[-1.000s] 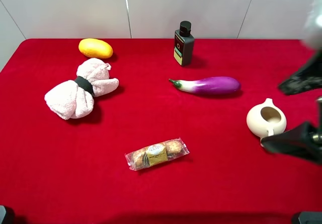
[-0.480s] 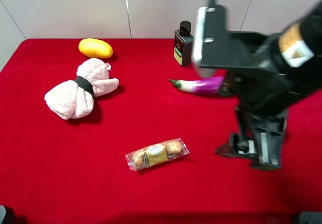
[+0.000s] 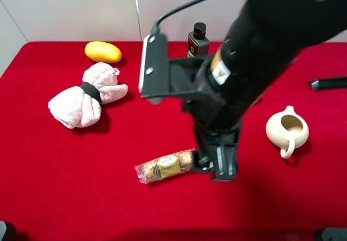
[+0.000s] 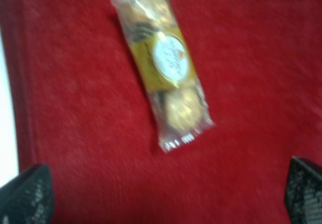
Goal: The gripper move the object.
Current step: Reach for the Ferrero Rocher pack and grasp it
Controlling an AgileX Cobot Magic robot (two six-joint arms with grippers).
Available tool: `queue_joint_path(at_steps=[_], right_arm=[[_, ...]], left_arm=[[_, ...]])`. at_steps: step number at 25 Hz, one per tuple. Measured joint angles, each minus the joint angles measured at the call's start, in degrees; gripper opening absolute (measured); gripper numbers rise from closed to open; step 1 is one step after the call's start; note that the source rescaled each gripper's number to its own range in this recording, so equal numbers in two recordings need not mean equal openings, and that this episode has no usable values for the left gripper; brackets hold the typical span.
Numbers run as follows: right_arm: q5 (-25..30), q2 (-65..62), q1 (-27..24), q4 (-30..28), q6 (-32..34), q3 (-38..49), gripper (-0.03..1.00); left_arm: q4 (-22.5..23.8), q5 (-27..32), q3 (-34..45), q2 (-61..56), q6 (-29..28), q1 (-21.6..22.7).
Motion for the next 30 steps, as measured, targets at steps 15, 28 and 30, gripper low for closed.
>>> queue_joint_path(at_steps=[15,28,30], right_arm=[[-10.3,12.7,0.0,3.3,-5.4,0.0,1.0],[-14.9,21.7,0.0,3.4,-7.0,-0.1,1.0],[-15.3,22.5,0.0,3.4,-7.1,-0.1,1.0]], left_arm=[[0.0,0.0,0.0,0.0,0.0,0.0],[0.0,0.0,0.0,0.0,0.0,0.0],[0.0,0.0,0.0,0.0,0.0,0.0]])
